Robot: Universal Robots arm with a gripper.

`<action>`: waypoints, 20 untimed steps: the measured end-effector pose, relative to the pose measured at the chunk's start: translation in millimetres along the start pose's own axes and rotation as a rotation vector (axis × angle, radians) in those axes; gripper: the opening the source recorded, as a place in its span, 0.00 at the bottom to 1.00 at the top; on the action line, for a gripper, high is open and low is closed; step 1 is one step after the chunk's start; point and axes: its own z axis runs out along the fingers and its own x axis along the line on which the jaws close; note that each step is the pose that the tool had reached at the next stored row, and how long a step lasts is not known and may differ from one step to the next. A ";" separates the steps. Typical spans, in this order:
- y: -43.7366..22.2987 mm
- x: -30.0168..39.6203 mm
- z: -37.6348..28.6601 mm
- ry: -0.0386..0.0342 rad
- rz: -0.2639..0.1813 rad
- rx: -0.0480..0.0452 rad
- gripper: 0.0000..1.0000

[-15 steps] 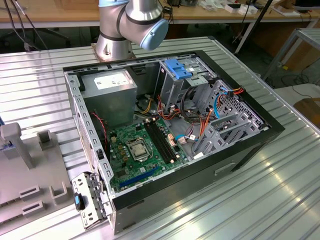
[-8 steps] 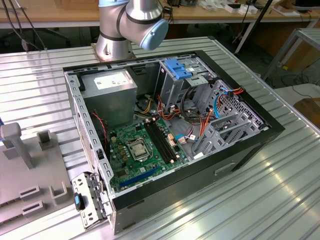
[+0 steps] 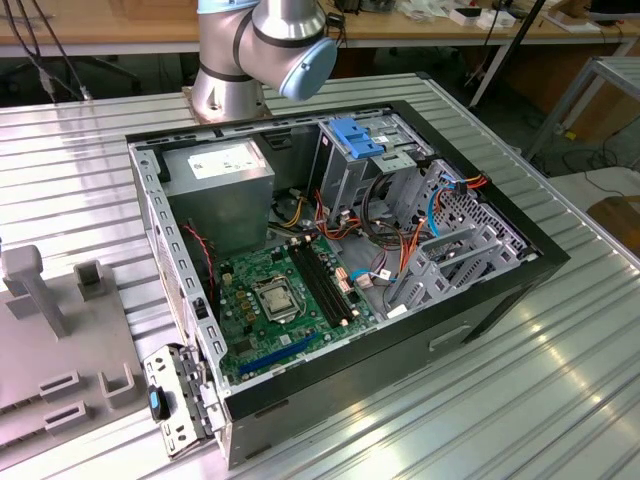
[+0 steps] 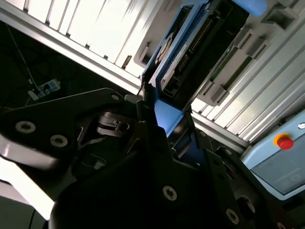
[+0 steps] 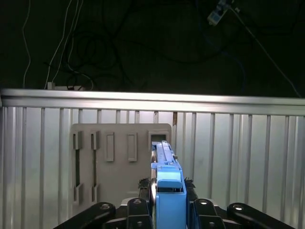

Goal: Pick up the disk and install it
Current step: 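Pick up the disk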

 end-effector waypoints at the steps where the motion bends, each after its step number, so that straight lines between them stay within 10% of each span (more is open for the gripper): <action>1: -0.1 0.0 -3.8 0.0000 0.000 0.0001 0.36; 8: -0.5 0.2 -37.6 0.0000 0.000 0.0001 0.36; 13: -1.1 0.5 -81.0 -0.0001 0.000 0.0002 0.36; 20: -1.6 0.7 -119.0 0.0000 0.000 0.0000 0.36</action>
